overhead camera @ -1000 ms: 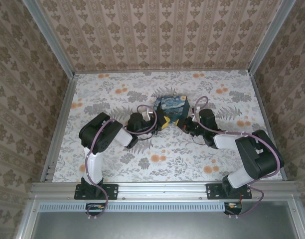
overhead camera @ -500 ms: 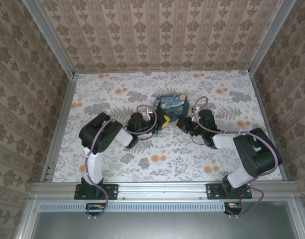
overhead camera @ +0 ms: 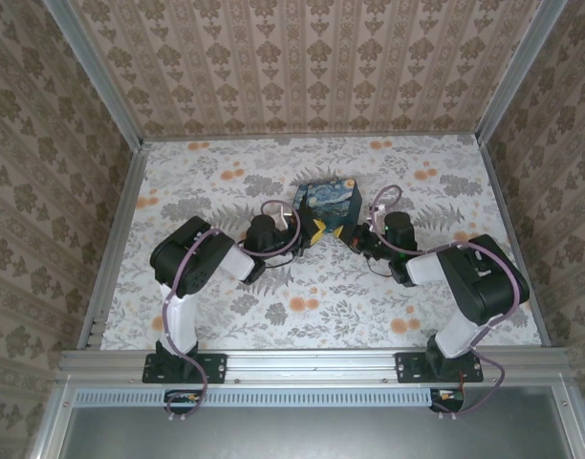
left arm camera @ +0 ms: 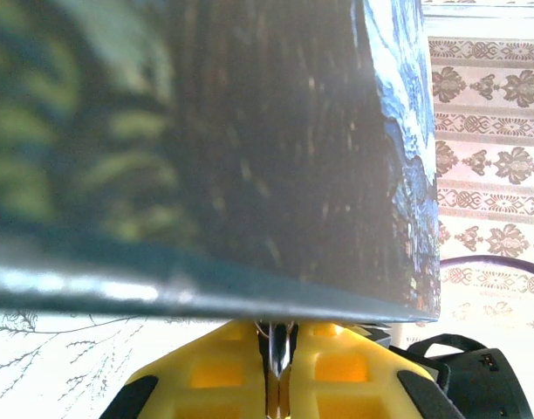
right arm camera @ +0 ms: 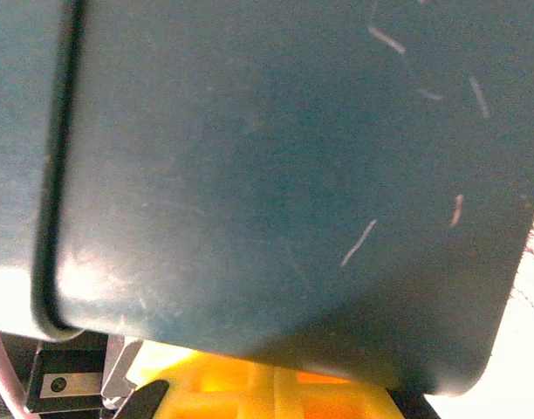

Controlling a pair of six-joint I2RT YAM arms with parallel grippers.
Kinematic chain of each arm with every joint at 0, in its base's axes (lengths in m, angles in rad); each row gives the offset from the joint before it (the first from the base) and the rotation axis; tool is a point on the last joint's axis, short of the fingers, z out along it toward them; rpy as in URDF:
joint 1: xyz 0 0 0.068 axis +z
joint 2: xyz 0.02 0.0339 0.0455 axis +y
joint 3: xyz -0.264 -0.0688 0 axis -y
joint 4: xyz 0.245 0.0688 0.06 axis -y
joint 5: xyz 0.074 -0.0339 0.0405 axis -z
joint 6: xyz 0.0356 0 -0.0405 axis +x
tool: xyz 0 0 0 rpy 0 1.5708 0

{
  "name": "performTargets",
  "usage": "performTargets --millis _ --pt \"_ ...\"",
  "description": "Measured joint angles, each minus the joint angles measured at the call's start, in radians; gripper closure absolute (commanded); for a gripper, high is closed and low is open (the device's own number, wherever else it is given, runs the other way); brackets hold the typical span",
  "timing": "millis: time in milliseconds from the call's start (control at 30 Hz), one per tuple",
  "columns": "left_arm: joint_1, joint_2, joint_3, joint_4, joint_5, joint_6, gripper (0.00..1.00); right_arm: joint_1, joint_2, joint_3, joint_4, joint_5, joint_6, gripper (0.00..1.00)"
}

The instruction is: Unlock a padlock with a key

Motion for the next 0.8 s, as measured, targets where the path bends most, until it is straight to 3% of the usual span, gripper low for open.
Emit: performTargets --millis 300,800 --pt "0.0 -0.019 0.0 -0.015 -0.006 0.0 1.0 -0.031 0.08 -0.01 0.159 -0.081 0.066 1.0" --pt "-0.002 -0.021 0.0 -0.014 -0.009 0.0 1.0 -0.042 0.115 -0.002 0.211 -0.138 0.267 1.0"
